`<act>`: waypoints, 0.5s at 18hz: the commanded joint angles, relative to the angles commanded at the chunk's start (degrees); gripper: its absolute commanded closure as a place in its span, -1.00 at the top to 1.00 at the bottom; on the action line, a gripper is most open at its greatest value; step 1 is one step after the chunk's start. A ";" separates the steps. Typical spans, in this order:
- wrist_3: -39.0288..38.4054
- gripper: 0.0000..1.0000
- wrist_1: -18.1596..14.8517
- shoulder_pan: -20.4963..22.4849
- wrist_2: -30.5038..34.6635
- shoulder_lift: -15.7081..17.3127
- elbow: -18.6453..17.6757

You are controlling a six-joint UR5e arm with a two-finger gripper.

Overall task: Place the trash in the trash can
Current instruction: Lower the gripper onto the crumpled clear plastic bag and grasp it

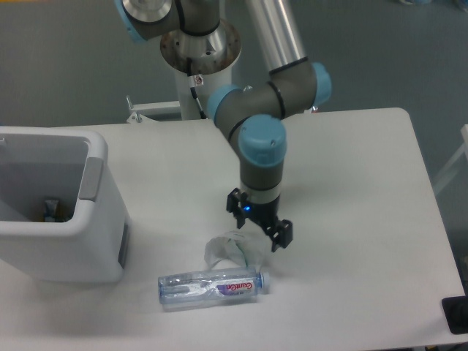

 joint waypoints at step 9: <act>-0.35 -0.62 -1.23 -0.71 0.26 0.00 0.44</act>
